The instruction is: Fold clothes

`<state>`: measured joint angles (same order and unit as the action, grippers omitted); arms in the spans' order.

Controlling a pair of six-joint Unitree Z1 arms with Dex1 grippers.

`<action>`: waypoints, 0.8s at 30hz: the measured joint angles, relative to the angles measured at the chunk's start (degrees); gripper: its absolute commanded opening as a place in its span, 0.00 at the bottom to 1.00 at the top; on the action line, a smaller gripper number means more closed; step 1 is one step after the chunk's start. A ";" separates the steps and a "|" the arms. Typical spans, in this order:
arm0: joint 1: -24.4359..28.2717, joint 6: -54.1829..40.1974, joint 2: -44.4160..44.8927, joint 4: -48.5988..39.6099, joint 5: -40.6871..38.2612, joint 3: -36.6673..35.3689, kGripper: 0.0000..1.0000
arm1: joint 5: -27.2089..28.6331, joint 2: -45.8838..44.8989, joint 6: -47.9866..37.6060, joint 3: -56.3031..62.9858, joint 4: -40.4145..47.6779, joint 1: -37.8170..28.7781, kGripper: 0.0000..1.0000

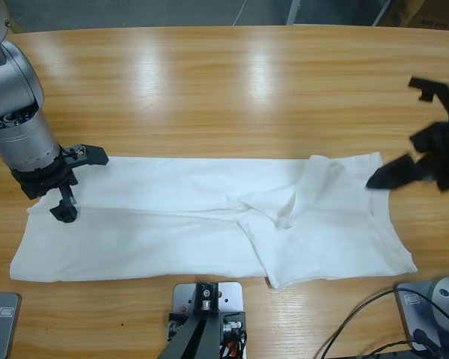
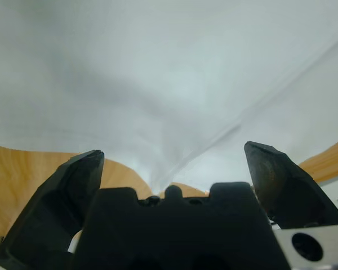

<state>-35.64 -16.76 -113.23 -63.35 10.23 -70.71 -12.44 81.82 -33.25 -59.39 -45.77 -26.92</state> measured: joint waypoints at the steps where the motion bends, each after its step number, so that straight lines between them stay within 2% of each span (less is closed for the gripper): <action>1: -0.05 0.41 0.29 0.39 0.01 0.08 0.97 | 2.60 -0.79 -4.54 1.41 1.04 -2.45 0.79; 4: -0.24 4.50 2.11 1.25 1.57 0.85 0.97 | 7.61 -3.18 -24.67 6.31 5.24 -5.69 0.81; 7: -0.32 7.95 3.94 2.68 2.33 3.05 0.97 | 8.52 -3.68 -43.11 8.63 11.55 -7.84 0.81; 12: -0.33 8.88 4.68 4.02 2.35 4.86 0.97 | 8.36 1.60 -61.48 8.93 19.74 -14.71 0.76; 15: -0.34 8.88 4.68 4.45 2.35 5.34 0.98 | 6.98 6.72 -67.04 8.96 21.39 -17.40 0.72; 18: -0.38 8.88 4.68 5.03 2.35 5.93 0.99 | 6.39 10.38 -68.96 9.00 21.73 -18.25 0.68; 23: -0.39 8.86 4.68 6.10 2.35 7.92 1.00 | 6.34 13.51 -69.68 9.00 22.52 -18.39 0.51; 24: -0.39 8.86 4.68 6.17 2.35 8.05 1.00 | 6.21 14.12 -69.68 9.00 22.66 -18.39 0.51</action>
<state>-36.03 -7.90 -108.55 -57.17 12.58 -62.65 -6.23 95.94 -102.93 -50.39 -23.11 -45.31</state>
